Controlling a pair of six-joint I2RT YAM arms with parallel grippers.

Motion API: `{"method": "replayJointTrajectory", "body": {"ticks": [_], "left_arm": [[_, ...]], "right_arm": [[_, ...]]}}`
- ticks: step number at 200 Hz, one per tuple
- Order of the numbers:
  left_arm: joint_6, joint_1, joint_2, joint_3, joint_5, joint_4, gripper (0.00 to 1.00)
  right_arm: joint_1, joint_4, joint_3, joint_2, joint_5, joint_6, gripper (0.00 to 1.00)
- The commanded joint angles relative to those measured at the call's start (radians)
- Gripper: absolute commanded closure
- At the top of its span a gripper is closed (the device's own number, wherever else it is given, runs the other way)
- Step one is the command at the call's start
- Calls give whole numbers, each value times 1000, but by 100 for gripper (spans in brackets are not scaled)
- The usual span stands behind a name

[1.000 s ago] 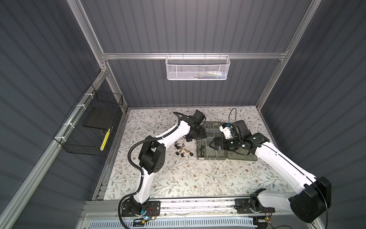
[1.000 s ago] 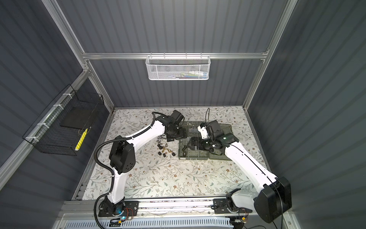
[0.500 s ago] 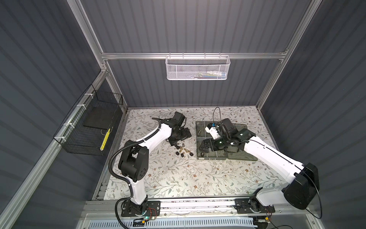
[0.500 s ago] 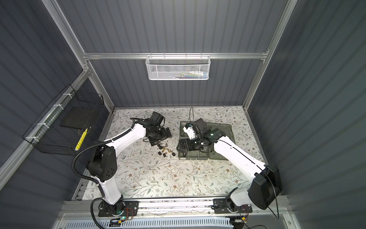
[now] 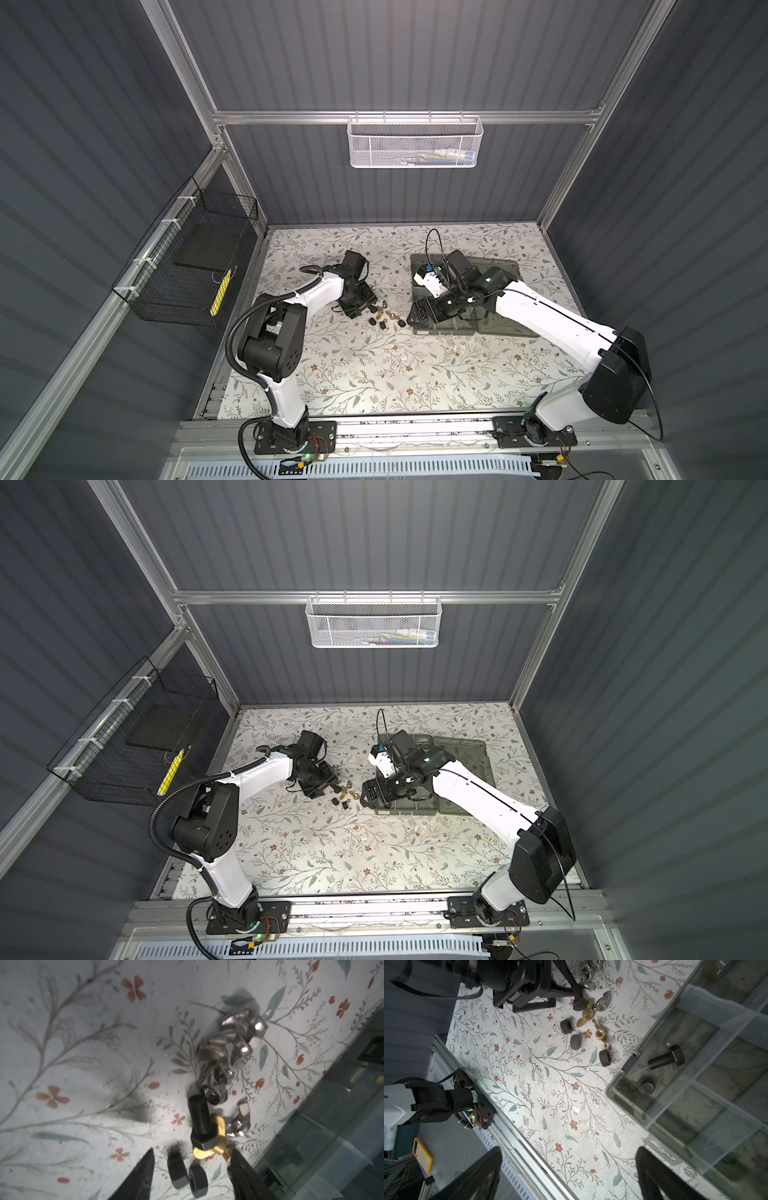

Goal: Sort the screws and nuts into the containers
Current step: 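Lower the open left gripper over a black bolt at the pile, then close the left gripper on the black hex bolt and lift it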

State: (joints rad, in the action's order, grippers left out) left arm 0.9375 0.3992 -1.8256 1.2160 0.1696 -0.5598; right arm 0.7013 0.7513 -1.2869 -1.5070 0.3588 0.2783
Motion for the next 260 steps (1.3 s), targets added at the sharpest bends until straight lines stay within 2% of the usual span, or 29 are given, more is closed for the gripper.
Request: {"method": "replayJointTrajectory", "body": {"ticks": [1,23,65,85,91,156,208,260], "left_arm": [[-7,0,-49,27,28,26,50],[-21,0,-92,54,39,27,55],[-46,0,-151,84,39,11,60],[-50,-2,-165,92,39,8,68],[-51,-2,-166,93,40,7,71],[-106,-1,-150,74,27,-46,90],[-135,0,-100,95,-1,-99,97],[-144,5,-47,157,-10,-139,98]], "right_arm": [[4,22,-19,3,-12,-15,1],[4,22,-22,2,-13,-17,1],[4,27,-31,-7,-14,-23,1],[4,30,-34,-8,-14,-26,1],[4,30,-34,-10,-51,-26,1],[3,33,-38,-11,-67,-31,1],[3,32,-38,-12,-61,-29,1],[3,24,-29,-2,-61,-18,1]]}}
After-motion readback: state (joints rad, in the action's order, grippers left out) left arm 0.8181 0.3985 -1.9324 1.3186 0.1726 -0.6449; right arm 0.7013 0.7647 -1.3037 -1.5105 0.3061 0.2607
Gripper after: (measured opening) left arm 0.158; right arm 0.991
